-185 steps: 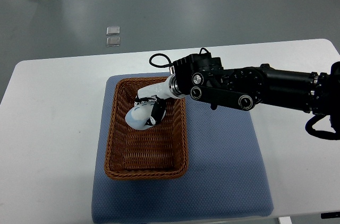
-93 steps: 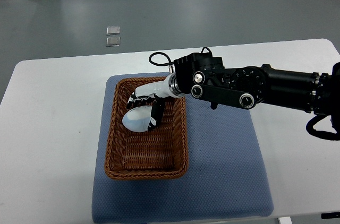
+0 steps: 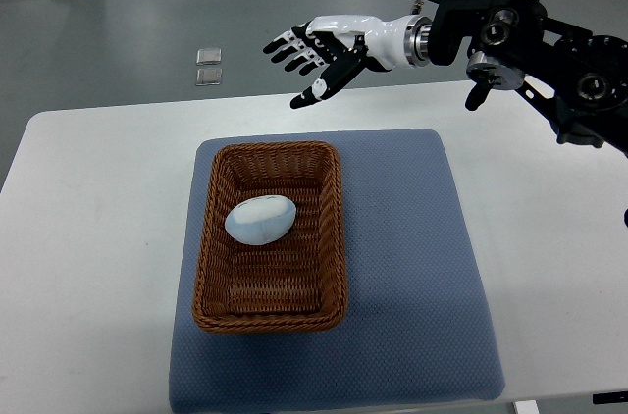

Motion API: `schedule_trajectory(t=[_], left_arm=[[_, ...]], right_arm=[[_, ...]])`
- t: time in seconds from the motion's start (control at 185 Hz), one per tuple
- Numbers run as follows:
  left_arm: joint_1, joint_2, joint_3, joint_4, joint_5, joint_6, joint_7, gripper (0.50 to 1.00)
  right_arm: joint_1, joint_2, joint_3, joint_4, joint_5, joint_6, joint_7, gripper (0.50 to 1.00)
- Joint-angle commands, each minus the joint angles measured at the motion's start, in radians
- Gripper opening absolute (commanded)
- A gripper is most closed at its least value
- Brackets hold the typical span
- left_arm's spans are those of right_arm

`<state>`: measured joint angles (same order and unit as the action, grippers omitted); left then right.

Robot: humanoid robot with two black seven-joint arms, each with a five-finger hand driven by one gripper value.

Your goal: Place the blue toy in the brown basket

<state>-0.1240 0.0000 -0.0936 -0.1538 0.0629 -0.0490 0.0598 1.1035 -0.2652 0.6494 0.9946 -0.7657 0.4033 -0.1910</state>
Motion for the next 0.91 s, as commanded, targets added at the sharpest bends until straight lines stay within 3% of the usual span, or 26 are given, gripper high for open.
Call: schedule_trajectory(t=[0.0,0.146,0.265,0.313,0.378,0.562,0.902], left_arm=[[0.003,0.0,0.002,-0.001,0.001,0.0,0.0,1.0],[0.037,0.0,0.002,-0.001,0.001,-0.003,0.0,1.0],[0.067,0.0,0.002,-0.001,0.001,-0.008,0.0,1.0],[0.078,0.0,0.002,-0.001,0.001,-0.008,0.0,1.0],[0.083,0.0,0.002,0.0,0.001,-0.008,0.0,1.0],[0.11,0.0,0.002,0.0,0.001,-0.008,0.0,1.0],[0.124,0.0,0.002,-0.012,0.001,-0.008,0.0,1.0]], right_arm=[[-0.131,0.03,0.187,-0.004,0.051,-0.058,0.011,0.86],[-0.31,0.109,0.389,-0.01,0.085,-0.133,0.07,0.864],[-0.38,0.149,0.515,-0.016,0.137,-0.139,0.071,0.866],[-0.406,0.165,0.572,-0.028,0.181,-0.138,0.071,0.907],[-0.432,0.175,0.616,-0.045,0.244,-0.138,0.071,0.909],[-0.484,0.172,0.636,-0.073,0.374,-0.136,0.082,0.911],[-0.495,0.173,0.642,-0.094,0.387,-0.135,0.104,0.911]])
